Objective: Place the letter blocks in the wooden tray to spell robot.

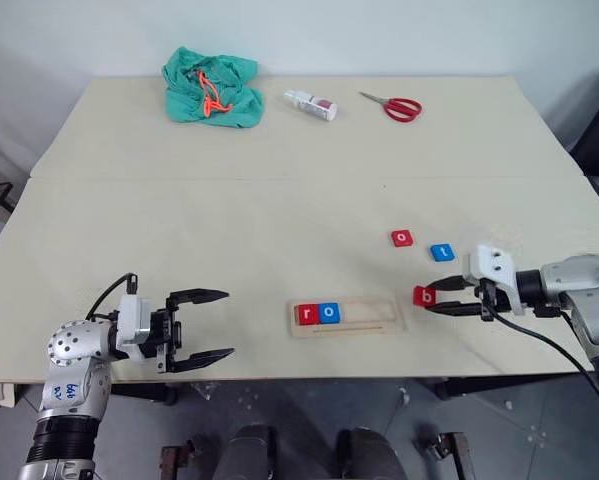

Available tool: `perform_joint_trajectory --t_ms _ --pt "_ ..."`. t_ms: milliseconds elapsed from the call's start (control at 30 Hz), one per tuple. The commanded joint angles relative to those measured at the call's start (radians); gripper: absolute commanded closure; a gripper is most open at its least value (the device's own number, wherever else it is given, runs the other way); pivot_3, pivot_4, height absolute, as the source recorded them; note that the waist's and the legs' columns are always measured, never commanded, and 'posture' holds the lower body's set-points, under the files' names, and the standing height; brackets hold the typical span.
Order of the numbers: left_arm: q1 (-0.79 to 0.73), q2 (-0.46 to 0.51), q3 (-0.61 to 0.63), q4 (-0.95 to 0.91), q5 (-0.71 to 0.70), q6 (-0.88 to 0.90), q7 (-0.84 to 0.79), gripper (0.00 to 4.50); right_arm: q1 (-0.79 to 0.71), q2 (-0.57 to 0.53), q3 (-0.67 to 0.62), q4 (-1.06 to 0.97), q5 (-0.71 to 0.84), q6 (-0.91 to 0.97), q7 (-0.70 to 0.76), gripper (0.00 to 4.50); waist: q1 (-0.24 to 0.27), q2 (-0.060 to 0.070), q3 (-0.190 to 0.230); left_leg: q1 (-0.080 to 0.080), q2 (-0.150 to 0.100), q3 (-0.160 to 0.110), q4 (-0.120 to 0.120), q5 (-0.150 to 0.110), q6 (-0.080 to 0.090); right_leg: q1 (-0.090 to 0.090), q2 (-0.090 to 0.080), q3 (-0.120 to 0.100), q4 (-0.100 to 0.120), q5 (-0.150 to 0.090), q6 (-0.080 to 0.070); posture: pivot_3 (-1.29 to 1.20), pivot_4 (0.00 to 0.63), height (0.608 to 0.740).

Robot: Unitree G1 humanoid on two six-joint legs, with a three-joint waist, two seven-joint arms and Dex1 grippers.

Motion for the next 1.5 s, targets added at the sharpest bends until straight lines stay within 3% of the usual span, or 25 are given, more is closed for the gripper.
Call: perform_joint_trajectory --t_ms 33,300,700,967,1500 --pt "-0.02 -0.005 -0.003 -0.001 -0.007 -0.018 -0.008 0.0 -0.048 0.017 -0.042 -0.191 0.09 0.181 -0.061 3.04 0.0 0.0 0.0 0.0 0.0 0.0 0.0 0.0 0.0 0.0 0.0 0.0 0.0 0.0 0.0 0.0 0.15 0.74" --pt "-0.035 -0.022 -0.018 0.005 0.002 -0.025 -0.006 0.0 -0.059 0.016 0.058 -0.39 0.088 0.384 -0.112 3.04 0.005 0.0 0.0 -0.002 -0.001 -0.003 0.0 0.0 0.0 0.0 -0.001 -0.001 0.0 0.0 0.0 0.0 0.15 0.74" --pt "0.01 -0.024 -0.018 -0.028 -0.01 -0.03 -0.003 0.0 -0.025 0.054 0.183 -0.491 0.065 0.421 -0.152 3.04 0.001 0.0 0.0 -0.002 -0.001 -0.002 0.0 0.0 0.0 -0.001 0.0 -0.001 0.0 0.0 0.0 0.0 0.15 0.74" --pt "0.023 -0.029 -0.022 -0.035 -0.011 -0.031 -0.001 0.0 -0.078 0.09 0.27 -0.46 0.0 0.391 -0.163 3.04 -0.001 0.0 0.0 -0.002 -0.001 -0.003 0.0 0.0 0.0 -0.001 0.0 -0.001 0.0 0.0 0.0 0.0 0.15 0.74" --pt "0.048 -0.037 -0.021 -0.054 -0.009 -0.04 0.02 0.0 -0.107 0.1 0.301 -0.39 -0.069 0.32 -0.105 3.04 -0.001 0.0 0.0 -0.002 -0.001 -0.003 0.0 0.0 0.0 -0.001 0.0 -0.001 0.001 0.0 0.0 0.0 0.15 0.74"
